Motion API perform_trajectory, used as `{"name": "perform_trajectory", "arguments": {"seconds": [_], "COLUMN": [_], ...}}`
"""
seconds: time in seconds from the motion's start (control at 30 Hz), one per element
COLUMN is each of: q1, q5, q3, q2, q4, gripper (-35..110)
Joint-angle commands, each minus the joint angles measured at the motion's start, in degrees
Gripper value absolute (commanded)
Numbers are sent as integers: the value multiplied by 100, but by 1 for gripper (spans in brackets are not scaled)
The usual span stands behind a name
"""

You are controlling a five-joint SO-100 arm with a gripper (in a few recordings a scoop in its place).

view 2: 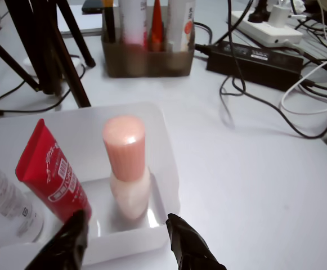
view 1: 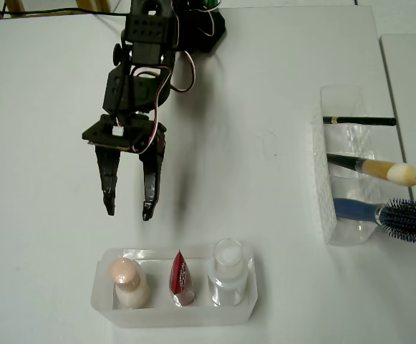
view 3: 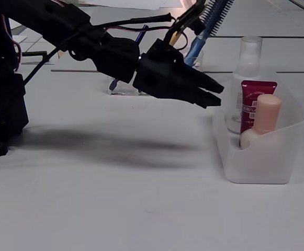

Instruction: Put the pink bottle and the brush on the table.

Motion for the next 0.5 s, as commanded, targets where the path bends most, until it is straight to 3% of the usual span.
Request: {"name": "perform_trajectory", "arguments": {"seconds": [0.0,0.47], "q1": [26,35], "q5": [-132,-334], "q3": [-431,-1846], "q2": [-62,-1257], "q4": [-158,-62], "gripper": [28,37]}}
